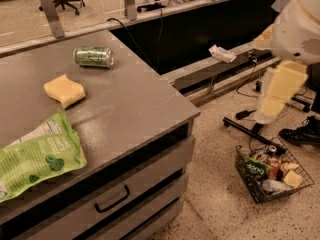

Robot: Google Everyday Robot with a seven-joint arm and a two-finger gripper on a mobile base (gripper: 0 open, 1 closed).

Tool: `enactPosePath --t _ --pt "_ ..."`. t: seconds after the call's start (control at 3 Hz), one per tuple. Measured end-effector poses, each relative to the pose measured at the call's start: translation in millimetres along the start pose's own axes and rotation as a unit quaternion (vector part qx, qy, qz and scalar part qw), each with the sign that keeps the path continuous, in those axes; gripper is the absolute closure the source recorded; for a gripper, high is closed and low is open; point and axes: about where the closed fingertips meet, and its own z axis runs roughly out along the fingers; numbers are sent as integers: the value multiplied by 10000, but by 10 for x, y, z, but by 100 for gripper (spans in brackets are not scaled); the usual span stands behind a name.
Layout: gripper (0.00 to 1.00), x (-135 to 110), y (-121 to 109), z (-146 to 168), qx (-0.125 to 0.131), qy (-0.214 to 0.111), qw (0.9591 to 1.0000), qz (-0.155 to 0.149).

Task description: Place green can upright

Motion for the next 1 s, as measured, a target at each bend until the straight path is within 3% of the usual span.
enactPosePath --t 0.67,1.0 --pt "0 -971 -899 462 -98 -350 9957 -852" --pt "0 -1834 -1309 761 20 -484 9895 -1359"
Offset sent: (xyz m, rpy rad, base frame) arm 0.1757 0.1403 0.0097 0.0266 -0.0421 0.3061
